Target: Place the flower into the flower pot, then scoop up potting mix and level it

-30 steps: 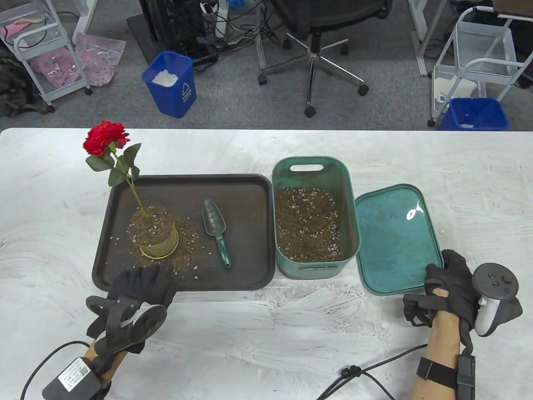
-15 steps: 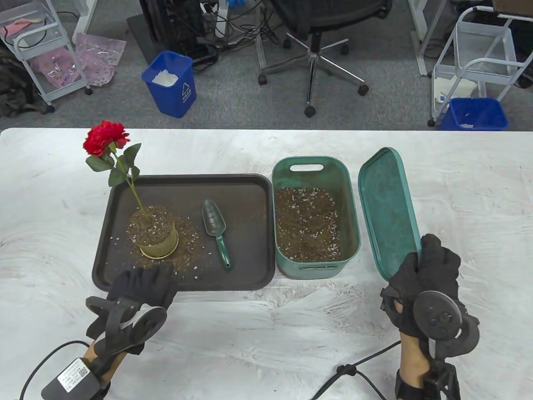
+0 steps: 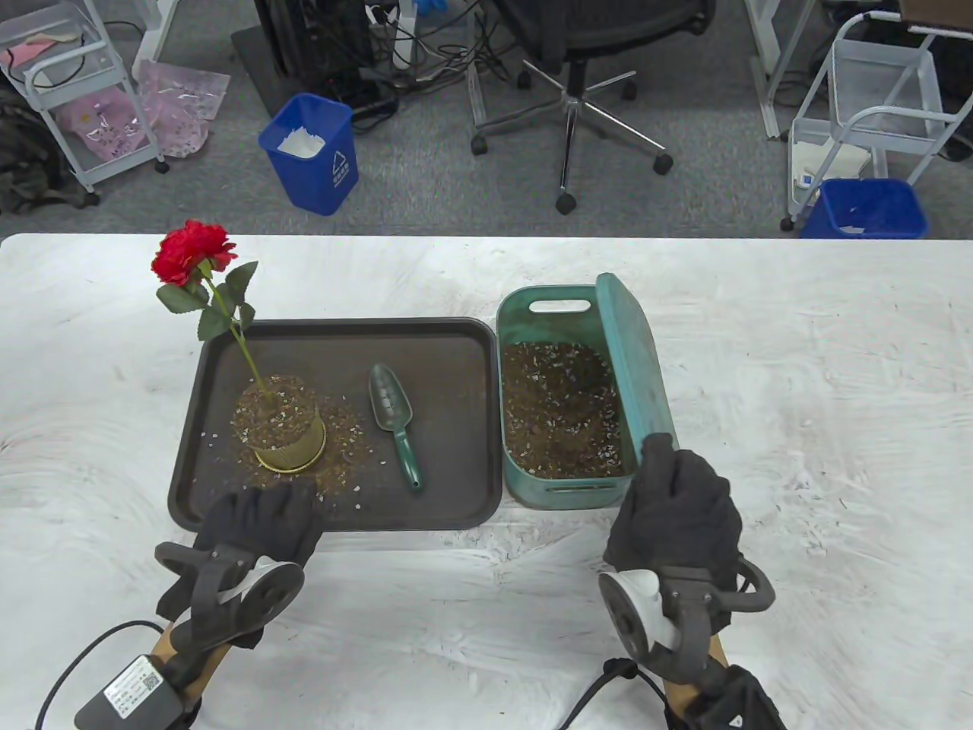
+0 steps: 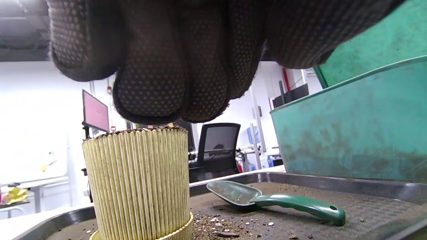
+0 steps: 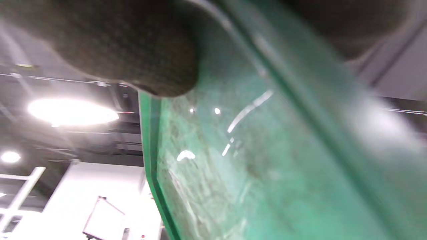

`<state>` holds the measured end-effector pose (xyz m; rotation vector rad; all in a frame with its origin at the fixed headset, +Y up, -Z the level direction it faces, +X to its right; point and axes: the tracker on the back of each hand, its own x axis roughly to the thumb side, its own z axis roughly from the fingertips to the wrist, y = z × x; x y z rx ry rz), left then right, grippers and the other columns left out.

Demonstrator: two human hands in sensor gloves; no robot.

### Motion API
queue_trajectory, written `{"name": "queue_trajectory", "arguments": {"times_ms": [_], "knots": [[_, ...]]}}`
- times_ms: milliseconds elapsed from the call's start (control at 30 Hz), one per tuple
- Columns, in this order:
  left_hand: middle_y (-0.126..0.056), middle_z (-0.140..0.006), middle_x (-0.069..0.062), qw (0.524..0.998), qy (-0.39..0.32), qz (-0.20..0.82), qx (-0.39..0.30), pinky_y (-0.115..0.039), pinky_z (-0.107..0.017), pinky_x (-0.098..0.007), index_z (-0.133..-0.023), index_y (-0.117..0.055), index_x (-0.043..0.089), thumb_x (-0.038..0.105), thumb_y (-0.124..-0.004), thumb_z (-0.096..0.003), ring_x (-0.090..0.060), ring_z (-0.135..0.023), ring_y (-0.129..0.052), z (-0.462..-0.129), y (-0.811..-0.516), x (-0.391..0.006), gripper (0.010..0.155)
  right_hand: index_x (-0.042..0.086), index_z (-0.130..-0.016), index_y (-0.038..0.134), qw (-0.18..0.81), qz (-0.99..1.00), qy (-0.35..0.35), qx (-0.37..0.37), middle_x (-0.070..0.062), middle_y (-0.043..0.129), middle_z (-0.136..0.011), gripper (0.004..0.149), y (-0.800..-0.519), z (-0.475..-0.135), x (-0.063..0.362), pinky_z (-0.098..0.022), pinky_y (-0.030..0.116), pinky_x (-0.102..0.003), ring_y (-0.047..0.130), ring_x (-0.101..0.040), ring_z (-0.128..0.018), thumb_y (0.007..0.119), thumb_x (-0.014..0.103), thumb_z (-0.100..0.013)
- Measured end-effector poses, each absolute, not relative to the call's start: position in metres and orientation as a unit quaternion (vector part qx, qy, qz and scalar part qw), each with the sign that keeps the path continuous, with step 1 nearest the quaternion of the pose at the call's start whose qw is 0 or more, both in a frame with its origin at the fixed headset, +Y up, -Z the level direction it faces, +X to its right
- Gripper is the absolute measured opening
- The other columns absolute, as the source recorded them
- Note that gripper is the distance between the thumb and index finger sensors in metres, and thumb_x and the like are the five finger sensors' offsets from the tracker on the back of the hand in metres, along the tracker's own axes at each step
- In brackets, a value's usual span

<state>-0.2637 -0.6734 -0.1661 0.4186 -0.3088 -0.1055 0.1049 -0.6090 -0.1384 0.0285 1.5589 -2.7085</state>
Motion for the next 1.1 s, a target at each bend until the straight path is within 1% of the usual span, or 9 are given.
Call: {"name": "queue_trajectory", "arguments": {"times_ms": [100, 200, 267, 300, 333, 433, 733, 900, 1100], "knots": [[-0.103, -0.071, 0.0, 0.965, -0.155, -0.052, 0.207, -0.091, -0.046, -0.044, -0.082, -0.093, 0.024, 0.053, -0.08, -0.0383, -0.027, -0.05, -0.111, -0.166, -0.674, -0.264, 0.054, 0.022, -0.078, 0.086, 0.038, -0.856, 0.514, -0.046, -0.007, 0.092, -0.06, 0.043, -0.621, -0.139, 0.082, -0.01, 0.09, -0.04, 0.097, -0.024, -0.028, 0.094, 0.033, -0.037], [-0.103, -0.071, 0.0, 0.964, -0.157, -0.052, 0.207, -0.091, -0.046, -0.044, -0.082, -0.093, 0.024, 0.053, -0.08, -0.0384, -0.027, -0.05, -0.111, -0.166, -0.673, -0.264, 0.054, 0.023, -0.077, 0.087, 0.083, -0.85, 0.512, -0.091, -0.006, 0.091, -0.062, 0.043, -0.639, -0.14, 0.064, -0.014, 0.091, -0.042, 0.098, -0.025, -0.032, 0.094, 0.037, -0.037], [-0.103, -0.071, 0.0, 0.963, -0.159, -0.052, 0.21, -0.091, -0.046, -0.044, -0.082, -0.093, 0.024, 0.053, -0.08, -0.0384, -0.027, -0.05, -0.111, -0.165, -0.673, -0.263, 0.054, 0.023, -0.077, 0.087, 0.1, -0.847, 0.506, -0.125, -0.008, 0.088, -0.07, 0.044, -0.654, -0.142, 0.058, -0.025, 0.092, -0.047, 0.098, -0.029, -0.044, 0.092, 0.04, -0.037], [-0.103, -0.071, 0.0, 0.963, -0.16, -0.053, 0.211, -0.091, -0.046, -0.044, -0.082, -0.093, 0.024, 0.053, -0.08, -0.0384, -0.027, -0.05, -0.111, -0.164, -0.672, -0.263, 0.054, 0.022, -0.078, 0.087, 0.101, -0.851, 0.497, -0.136, -0.011, 0.085, -0.078, 0.045, -0.66, -0.143, 0.055, -0.037, 0.09, -0.054, 0.097, -0.033, -0.055, 0.091, 0.04, -0.037], [-0.103, -0.071, 0.0, 0.963, -0.161, -0.053, 0.212, -0.091, -0.046, -0.044, -0.082, -0.093, 0.024, 0.053, -0.08, -0.0384, -0.027, -0.051, -0.111, -0.164, -0.672, -0.263, 0.054, 0.022, -0.079, 0.087, 0.103, -0.854, 0.489, -0.144, -0.012, 0.083, -0.082, 0.046, -0.665, -0.143, 0.054, -0.042, 0.088, -0.058, 0.096, -0.035, -0.061, 0.09, 0.04, -0.037], [-0.103, -0.071, 0.0, 0.963, -0.162, -0.054, 0.209, -0.091, -0.046, -0.044, -0.082, -0.093, 0.024, 0.053, -0.08, -0.0383, -0.026, -0.05, -0.111, -0.164, -0.674, -0.262, 0.054, 0.021, -0.081, 0.085, 0.114, -0.856, 0.475, -0.17, -0.015, 0.082, -0.088, 0.047, -0.68, -0.143, 0.048, -0.049, 0.084, -0.066, 0.094, -0.041, -0.071, 0.087, 0.039, -0.038], [-0.103, -0.071, 0.0, 0.965, -0.159, -0.053, 0.201, -0.091, -0.046, -0.044, -0.082, -0.093, 0.024, 0.053, -0.08, -0.0383, -0.027, -0.05, -0.111, -0.165, -0.674, -0.262, 0.054, 0.022, -0.085, 0.081, 0.114, -0.858, 0.457, -0.204, -0.012, 0.086, -0.089, 0.049, -0.692, -0.145, 0.048, -0.052, 0.084, -0.067, 0.095, -0.041, -0.074, 0.084, 0.037, -0.039], [-0.103, -0.071, 0.0, 0.966, -0.16, -0.052, 0.196, -0.091, -0.046, -0.044, -0.082, -0.093, 0.024, 0.053, -0.08, -0.0384, -0.027, -0.05, -0.111, -0.166, -0.675, -0.261, 0.054, 0.024, -0.084, 0.082, 0.122, -0.855, 0.455, -0.218, -0.006, 0.09, -0.088, 0.05, -0.693, -0.153, 0.05, -0.052, 0.085, -0.066, 0.096, -0.037, -0.075, 0.085, 0.04, -0.036], [-0.103, -0.071, 0.0, 0.967, -0.16, -0.052, 0.193, -0.091, -0.046, -0.044, -0.082, -0.093, 0.024, 0.053, -0.08, -0.0383, -0.027, -0.05, -0.111, -0.167, -0.675, -0.261, 0.054, 0.024, -0.087, 0.08, 0.13, -0.866, 0.424, -0.23, -0.006, 0.088, -0.091, 0.059, -0.687, -0.177, 0.047, -0.055, 0.082, -0.067, 0.094, -0.037, -0.08, 0.08, 0.049, -0.033]]}}
